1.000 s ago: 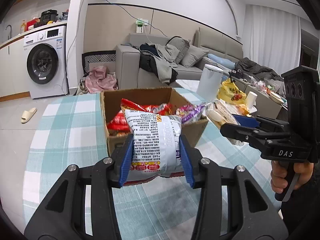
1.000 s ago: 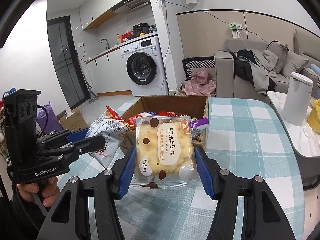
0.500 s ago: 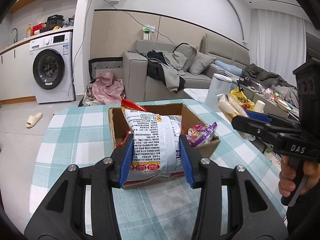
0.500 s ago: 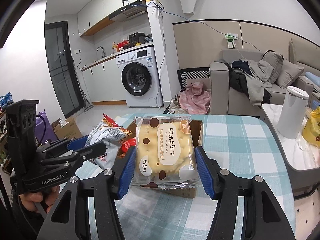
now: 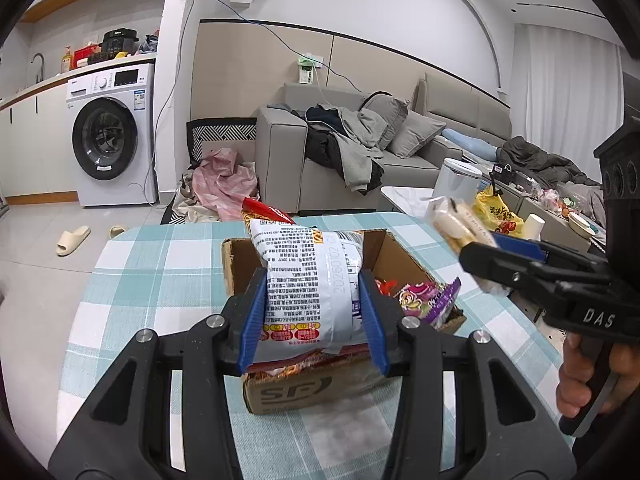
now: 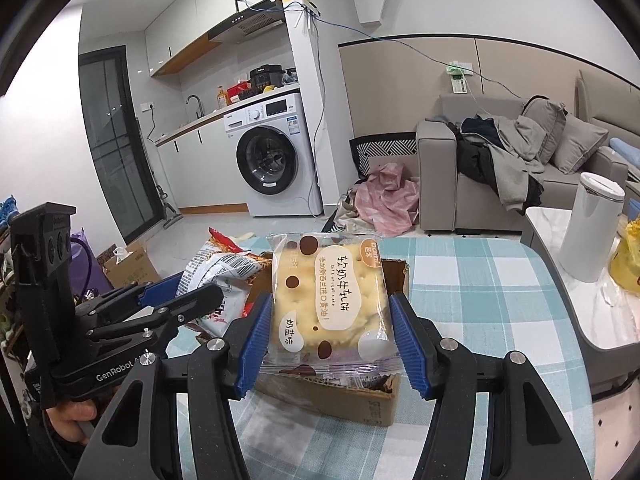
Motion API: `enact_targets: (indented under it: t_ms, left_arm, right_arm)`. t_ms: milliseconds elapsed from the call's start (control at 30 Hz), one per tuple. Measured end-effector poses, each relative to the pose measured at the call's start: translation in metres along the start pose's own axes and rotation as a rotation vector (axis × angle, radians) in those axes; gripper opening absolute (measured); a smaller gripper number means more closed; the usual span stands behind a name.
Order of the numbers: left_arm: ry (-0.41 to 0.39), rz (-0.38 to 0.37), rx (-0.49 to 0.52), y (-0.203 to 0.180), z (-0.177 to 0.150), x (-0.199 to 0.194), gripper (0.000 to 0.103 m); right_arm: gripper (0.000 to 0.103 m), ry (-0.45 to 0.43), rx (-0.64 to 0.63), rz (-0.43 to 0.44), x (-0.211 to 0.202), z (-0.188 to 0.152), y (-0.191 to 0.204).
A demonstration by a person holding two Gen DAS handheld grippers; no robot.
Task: Organize snacks
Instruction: 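Lift both held packs and carry them over the box, then lower both packs into the box and open both tools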
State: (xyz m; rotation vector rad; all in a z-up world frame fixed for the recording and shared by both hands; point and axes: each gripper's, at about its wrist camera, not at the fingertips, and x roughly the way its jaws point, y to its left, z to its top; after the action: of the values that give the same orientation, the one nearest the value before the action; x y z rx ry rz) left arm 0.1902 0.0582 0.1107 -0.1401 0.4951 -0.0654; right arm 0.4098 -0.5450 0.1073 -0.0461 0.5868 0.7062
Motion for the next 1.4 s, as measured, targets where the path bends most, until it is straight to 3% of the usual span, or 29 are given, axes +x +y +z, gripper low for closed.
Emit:
enact_targets:
  t_ms: [800,1233,1400]
  left_arm:
    - [0.055,0.04,-0.024,0.014,0.006,0.1,0.041]
    - [0.063,0.045,-0.026,0.027,-0.003,0.114,0.041]
    - [0.068,0.042,-0.019,0.026,-0.002,0.112,0.047]
  right_arm:
    - [0.059,0.084,0.086,-0.01,0.082,0.005,-0.02]
    - [0.059,0.117,0.096,-0.018,0.104,0.007,-0.025]
    - [0.067,0.092,0.076,-0.017,0.092,0.009,-0.022]
